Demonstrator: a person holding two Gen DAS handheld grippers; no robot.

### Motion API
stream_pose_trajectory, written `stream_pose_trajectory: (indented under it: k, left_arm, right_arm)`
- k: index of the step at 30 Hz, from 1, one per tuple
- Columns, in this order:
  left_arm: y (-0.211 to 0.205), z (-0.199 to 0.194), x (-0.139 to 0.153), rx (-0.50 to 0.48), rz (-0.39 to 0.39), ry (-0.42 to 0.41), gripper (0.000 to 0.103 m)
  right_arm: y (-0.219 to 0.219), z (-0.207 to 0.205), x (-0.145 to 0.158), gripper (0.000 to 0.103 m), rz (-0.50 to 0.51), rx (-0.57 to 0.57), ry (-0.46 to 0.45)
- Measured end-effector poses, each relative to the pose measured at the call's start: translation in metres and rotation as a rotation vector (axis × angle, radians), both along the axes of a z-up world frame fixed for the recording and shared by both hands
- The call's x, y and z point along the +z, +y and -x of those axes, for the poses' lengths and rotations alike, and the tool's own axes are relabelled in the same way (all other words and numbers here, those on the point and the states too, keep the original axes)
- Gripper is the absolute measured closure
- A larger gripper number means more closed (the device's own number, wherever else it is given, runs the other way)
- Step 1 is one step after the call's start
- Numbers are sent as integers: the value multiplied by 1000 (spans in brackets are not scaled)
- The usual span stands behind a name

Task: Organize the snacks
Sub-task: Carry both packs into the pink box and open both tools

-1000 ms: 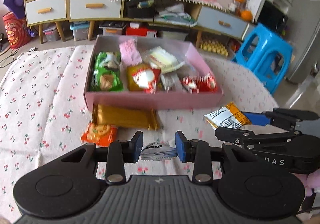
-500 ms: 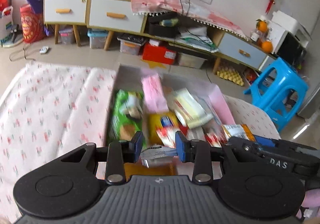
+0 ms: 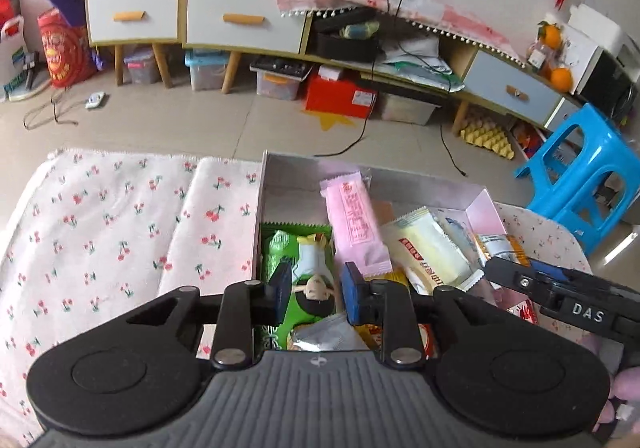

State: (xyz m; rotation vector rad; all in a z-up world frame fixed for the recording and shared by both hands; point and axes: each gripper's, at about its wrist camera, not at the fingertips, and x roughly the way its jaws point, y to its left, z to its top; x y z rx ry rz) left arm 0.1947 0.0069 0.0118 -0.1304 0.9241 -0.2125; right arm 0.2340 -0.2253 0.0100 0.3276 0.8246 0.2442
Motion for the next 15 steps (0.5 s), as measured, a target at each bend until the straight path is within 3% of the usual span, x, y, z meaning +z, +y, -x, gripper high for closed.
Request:
stream_pose_trajectory:
  k: [4, 5, 7, 15]
  left_arm:
    - [0, 2, -2, 3, 13, 7, 79]
    - [-1, 1, -1, 0, 9, 4, 79]
    - [-2, 1, 0, -5, 6, -2, 76]
    - [-2, 7, 8, 8, 15, -6, 52]
  right_arm:
    - [1, -1, -2, 45, -16, -5, 5]
    - [1, 0, -1, 36, -25, -4, 1]
    - [0, -1, 2, 29, -43, -7, 4]
    - [-2, 7, 21, 21, -55, -16, 18]
